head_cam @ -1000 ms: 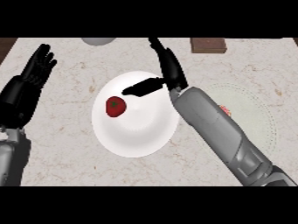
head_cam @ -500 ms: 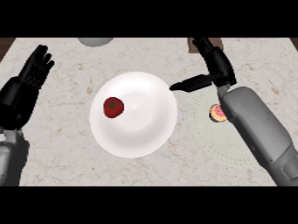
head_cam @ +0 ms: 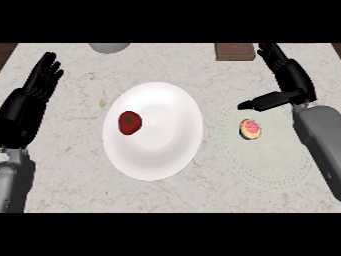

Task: Pick the tomato from the placemat and place it in the plate

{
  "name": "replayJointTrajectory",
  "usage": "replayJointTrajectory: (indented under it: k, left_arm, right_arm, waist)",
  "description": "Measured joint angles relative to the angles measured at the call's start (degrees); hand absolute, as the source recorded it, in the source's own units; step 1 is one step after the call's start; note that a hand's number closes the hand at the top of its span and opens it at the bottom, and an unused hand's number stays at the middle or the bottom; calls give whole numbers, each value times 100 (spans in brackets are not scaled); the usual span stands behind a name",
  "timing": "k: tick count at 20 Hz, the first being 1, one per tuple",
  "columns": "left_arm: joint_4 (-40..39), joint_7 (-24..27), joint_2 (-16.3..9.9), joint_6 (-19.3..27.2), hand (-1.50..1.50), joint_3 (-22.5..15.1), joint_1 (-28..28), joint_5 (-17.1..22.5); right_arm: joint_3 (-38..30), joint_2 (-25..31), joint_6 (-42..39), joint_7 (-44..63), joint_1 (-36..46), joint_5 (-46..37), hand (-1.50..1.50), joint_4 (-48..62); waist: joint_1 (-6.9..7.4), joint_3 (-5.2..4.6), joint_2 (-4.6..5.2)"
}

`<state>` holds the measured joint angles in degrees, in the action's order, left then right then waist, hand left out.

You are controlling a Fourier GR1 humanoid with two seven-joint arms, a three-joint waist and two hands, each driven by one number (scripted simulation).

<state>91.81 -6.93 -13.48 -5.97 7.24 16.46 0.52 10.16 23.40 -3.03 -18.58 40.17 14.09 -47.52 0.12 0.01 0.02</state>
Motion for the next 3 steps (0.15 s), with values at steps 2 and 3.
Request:
replayJointTrajectory:
  k: [2, 3]
  left_arm:
    - [16, 14, -9, -35, 0, 24, -25, 19]
    - [8, -53, -55, -67, 0, 65, 38, 51]
  right_arm:
    - [-155, 86, -160, -209, 76, -106, -150, 267]
    - [-212, 132, -214, -284, 80, -158, -150, 328]
  waist:
    - [17, 0, 5]
    - [18, 0, 6]
